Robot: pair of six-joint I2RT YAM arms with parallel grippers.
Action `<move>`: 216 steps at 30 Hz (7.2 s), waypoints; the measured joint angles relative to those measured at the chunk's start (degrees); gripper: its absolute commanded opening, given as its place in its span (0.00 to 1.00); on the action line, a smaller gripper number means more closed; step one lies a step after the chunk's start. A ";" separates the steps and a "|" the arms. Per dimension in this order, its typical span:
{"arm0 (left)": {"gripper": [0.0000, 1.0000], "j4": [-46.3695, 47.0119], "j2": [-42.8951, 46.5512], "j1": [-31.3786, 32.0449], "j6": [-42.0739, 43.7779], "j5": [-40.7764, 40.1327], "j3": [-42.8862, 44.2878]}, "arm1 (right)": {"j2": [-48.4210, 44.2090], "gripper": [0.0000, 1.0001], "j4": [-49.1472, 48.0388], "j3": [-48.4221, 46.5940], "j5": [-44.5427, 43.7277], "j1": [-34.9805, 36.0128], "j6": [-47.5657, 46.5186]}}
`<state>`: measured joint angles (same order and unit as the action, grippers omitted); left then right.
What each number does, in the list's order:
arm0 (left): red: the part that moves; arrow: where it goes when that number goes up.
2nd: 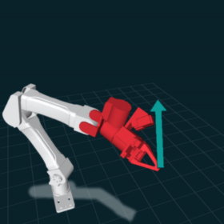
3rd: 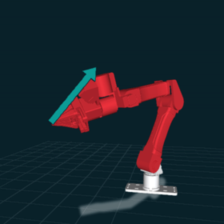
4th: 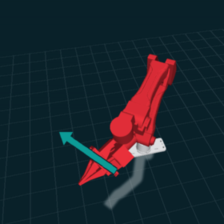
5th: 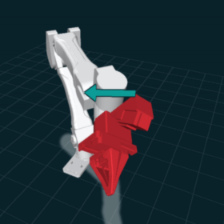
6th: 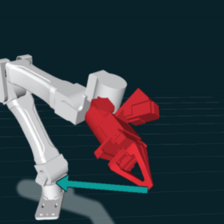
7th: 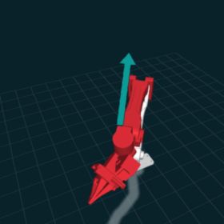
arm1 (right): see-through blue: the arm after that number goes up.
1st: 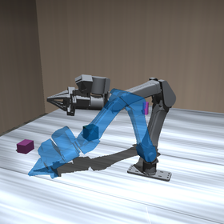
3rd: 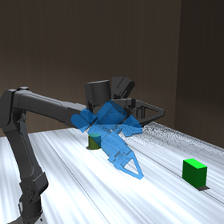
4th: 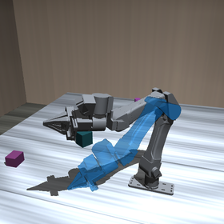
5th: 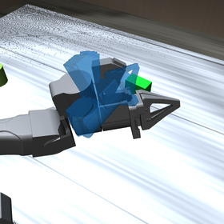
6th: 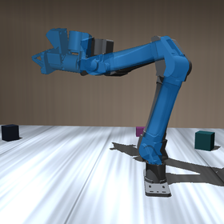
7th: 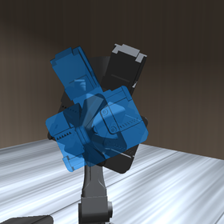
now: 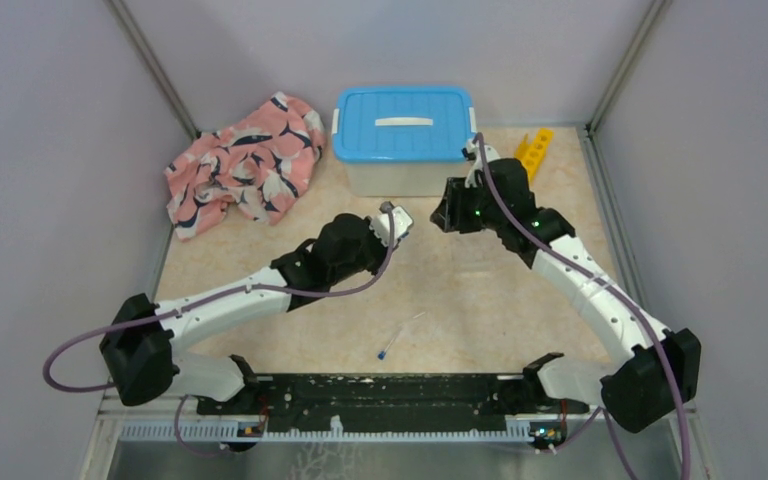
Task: Organize the chemistry lab equipment
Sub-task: Pick up the test tube at the center of the board, then insert the test tube into the slot of the test tube rack.
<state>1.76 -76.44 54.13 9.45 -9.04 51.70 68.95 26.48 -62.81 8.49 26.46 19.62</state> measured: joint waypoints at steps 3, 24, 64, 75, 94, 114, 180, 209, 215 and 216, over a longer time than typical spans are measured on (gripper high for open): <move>0.00 0.44 -0.07 0.42 2.80 2.21 0.00 | -1.03 0.43 -0.79 0.92 3.54 0.00 0.61; 0.00 2.78 -1.31 1.46 11.47 7.41 0.17 | -1.81 0.44 -7.87 7.32 19.47 0.02 6.38; 0.30 6.51 -1.01 2.16 13.00 7.91 -0.31 | 1.09 0.03 -13.31 9.94 22.23 0.00 9.44; 0.67 8.96 -1.01 2.38 9.27 -0.66 -1.79 | 1.11 0.02 -13.14 9.90 19.17 0.00 9.16; 0.68 0.52 -1.46 2.36 -3.67 -9.57 0.94 | 1.38 0.01 -2.60 4.02 0.76 0.00 1.14; 0.61 -18.08 -8.26 5.35 -10.97 5.44 3.15 | 3.76 0.01 6.99 2.69 -18.62 0.26 -4.31; 0.57 -26.23 -11.93 13.14 -18.91 2.95 1.07 | 17.09 0.02 3.08 4.33 -24.72 0.37 -5.51; 0.47 -26.21 -13.05 15.08 -21.03 2.99 -0.55 | 18.88 0.39 2.21 4.33 -23.37 -0.02 -5.03; 0.39 -26.16 -13.09 16.39 -21.66 3.37 -0.55 | 18.88 0.39 2.19 4.33 -23.39 -0.02 -5.03; 0.37 -26.12 -13.22 16.61 -21.73 3.43 -0.55 | 18.88 0.39 2.21 4.33 -23.37 -0.02 -5.01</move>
<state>-24.36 -89.67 70.74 -12.27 -5.61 51.16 87.83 28.69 -58.48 -14.87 26.44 14.61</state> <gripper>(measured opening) 0.411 0.392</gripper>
